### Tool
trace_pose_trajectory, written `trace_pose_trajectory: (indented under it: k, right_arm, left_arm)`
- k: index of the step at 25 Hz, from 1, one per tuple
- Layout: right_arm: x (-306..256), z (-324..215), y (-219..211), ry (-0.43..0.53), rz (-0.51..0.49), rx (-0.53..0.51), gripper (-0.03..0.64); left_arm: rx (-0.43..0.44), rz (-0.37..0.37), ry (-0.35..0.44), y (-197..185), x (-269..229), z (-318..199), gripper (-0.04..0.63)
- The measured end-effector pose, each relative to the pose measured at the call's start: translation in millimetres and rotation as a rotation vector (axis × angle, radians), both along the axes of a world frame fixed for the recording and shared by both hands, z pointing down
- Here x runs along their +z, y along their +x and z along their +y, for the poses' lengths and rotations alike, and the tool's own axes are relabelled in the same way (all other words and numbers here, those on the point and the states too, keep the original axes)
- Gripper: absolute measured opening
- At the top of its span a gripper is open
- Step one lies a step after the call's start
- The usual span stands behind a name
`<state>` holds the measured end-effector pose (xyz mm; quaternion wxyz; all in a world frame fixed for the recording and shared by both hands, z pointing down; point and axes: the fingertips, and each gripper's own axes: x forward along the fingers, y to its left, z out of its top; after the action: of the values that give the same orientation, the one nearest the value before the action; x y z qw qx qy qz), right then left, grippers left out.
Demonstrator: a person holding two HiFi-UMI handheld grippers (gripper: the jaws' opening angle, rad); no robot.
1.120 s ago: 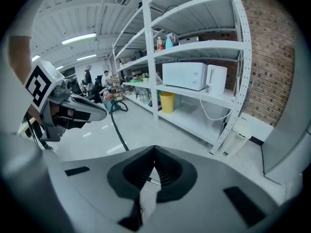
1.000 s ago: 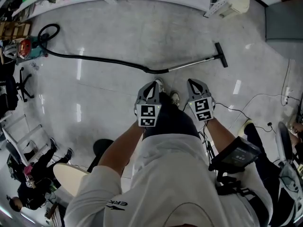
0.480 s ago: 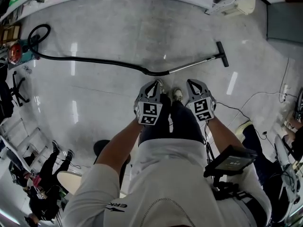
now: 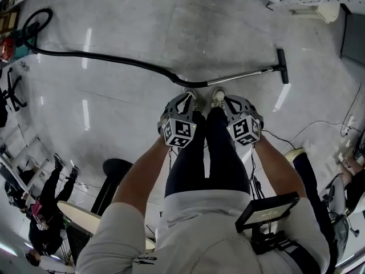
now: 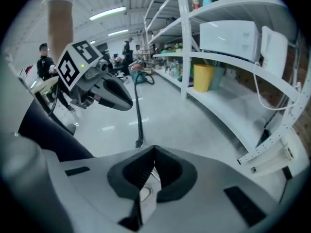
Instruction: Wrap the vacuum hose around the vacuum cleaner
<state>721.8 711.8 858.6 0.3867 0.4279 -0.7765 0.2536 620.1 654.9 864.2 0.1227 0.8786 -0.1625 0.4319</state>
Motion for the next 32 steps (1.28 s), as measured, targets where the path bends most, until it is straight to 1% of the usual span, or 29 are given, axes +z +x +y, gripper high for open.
trace_pose_trajectory:
  k: [2, 4, 6, 7, 10, 15, 18, 23, 29, 32]
  right_arm:
    - [29, 2, -7, -0.009, 0.015, -0.087, -0.005]
    - [58, 7, -11, -0.024, 0.028, -0.16, -0.005]
    - [90, 14, -14, -0.052, 0.041, -0.221, 0.057]
    - [106, 17, -14, -0.067, 0.052, -0.246, 0.072]
    - [157, 24, -9, -0.106, 0.093, -0.3, 0.11]
    - [232, 34, -1, -0.151, 0.145, -0.374, 0.155]
    - [272, 39, -1, -0.174, 0.175, -0.436, 0.186]
    - [316, 48, -3, -0.207, 0.216, -0.515, 0.23]
    - [344, 43, 4, -0.201, 0.271, -0.532, 0.235]
    - [356, 41, 6, -0.208, 0.29, -0.541, 0.235]
  left_arm:
    - [0.026, -0.022, 0.0, 0, 30, 4, 0.008]
    - [0.086, -0.05, 0.001, 0, 61, 13, 0.033]
    - [0.169, -0.082, 0.006, 0, 94, 24, 0.066]
    - [0.207, -0.094, 0.01, 0, 110, 29, 0.078]
    - [0.284, -0.123, 0.021, -3, 154, 37, 0.095]
    - [0.352, -0.186, 0.055, -11, 221, 41, 0.108]
    - [0.404, -0.21, 0.074, -12, 255, 42, 0.121]
    - [0.526, -0.238, 0.084, -16, 296, 54, 0.152]
    - [0.558, -0.261, 0.096, -15, 325, 54, 0.169]
    - [0.593, -0.266, 0.101, -11, 334, 57, 0.172]
